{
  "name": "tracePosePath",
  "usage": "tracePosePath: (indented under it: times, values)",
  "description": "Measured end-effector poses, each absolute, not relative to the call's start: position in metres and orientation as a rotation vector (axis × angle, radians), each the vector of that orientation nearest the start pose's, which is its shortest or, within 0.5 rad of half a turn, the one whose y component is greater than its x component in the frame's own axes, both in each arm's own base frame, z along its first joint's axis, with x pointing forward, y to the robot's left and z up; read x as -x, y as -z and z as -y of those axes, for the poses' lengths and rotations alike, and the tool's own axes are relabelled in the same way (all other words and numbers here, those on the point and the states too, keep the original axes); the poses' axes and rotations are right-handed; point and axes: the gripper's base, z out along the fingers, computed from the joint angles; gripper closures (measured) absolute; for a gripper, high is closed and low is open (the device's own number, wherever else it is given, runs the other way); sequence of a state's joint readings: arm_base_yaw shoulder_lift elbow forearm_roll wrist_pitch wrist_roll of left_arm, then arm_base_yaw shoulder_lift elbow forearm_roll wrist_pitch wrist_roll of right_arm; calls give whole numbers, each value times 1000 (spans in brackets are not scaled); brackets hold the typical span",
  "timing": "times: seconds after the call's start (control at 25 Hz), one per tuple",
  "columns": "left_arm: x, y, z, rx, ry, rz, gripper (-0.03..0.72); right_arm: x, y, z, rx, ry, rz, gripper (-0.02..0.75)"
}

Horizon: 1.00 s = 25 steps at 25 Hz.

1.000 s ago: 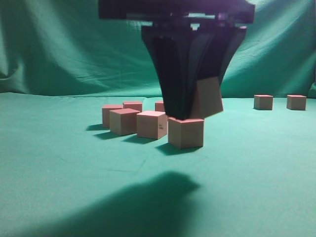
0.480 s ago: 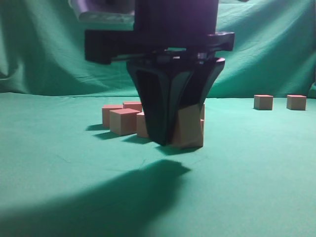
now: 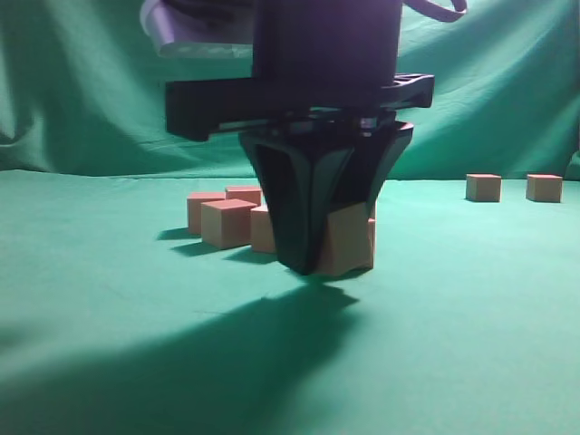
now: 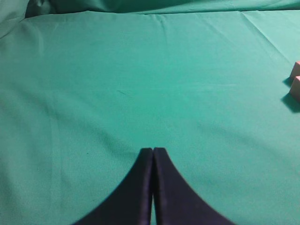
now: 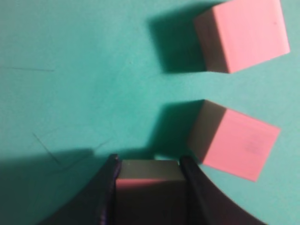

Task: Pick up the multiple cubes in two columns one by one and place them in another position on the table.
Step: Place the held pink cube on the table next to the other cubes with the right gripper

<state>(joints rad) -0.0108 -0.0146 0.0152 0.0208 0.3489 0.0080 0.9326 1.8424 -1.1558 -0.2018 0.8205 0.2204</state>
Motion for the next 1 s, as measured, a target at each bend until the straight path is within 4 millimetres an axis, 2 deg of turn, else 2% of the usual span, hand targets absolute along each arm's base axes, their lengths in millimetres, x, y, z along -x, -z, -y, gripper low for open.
tracePosePath:
  times: [1.0]
  values:
    - [-53,-177,0,-30,-18,-1833,688,-220,-172,-267,1178,86,-2687,482]
